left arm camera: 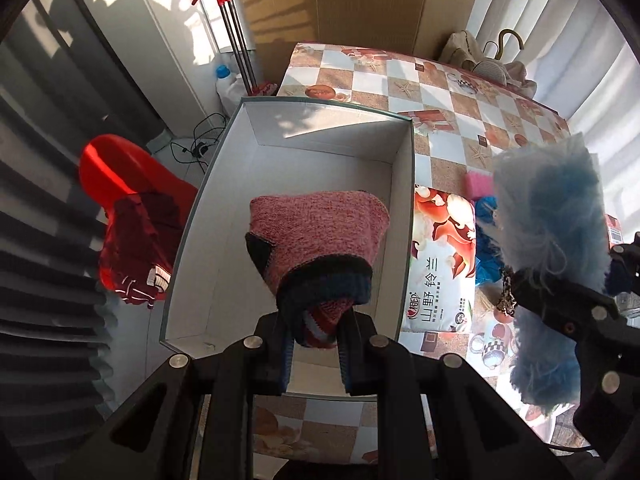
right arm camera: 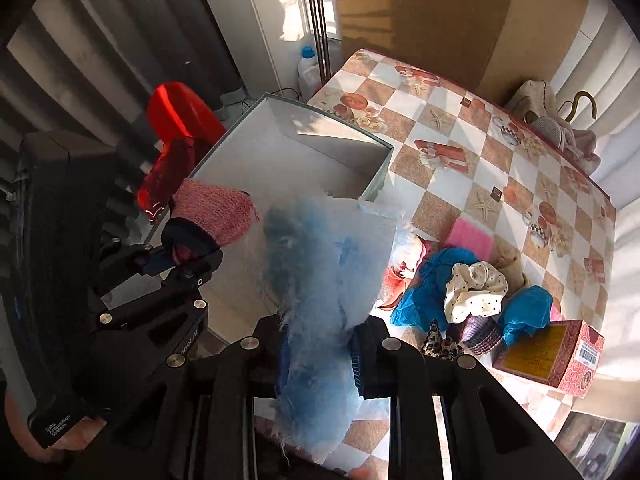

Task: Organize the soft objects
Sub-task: 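Lift both held items and carry them over the open white box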

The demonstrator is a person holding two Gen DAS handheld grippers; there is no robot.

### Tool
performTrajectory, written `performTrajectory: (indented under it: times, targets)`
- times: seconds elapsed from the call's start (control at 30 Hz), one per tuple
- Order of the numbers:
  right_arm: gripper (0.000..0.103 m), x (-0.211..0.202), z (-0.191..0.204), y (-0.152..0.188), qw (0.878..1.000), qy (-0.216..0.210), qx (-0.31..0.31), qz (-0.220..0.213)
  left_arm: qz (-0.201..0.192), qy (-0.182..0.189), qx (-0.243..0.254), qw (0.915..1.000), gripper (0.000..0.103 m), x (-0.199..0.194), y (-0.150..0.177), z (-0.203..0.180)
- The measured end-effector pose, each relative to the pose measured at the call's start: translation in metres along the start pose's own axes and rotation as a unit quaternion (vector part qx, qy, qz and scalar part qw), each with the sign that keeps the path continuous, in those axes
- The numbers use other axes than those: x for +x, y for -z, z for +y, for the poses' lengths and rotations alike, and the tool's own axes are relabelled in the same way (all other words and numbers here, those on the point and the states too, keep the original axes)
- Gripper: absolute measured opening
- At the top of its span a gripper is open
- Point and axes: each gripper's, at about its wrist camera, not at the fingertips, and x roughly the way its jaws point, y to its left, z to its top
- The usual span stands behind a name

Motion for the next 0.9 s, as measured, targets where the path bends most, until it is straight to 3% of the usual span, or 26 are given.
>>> performTrajectory:
  times: [0.9]
  targets:
    - [0.025,0.000,0.032,-0.007,0.998,-0.009,-0.053,-0.025,0.011,-0.002,-0.059,0.9982,0.020,0.004,0.014,0.052]
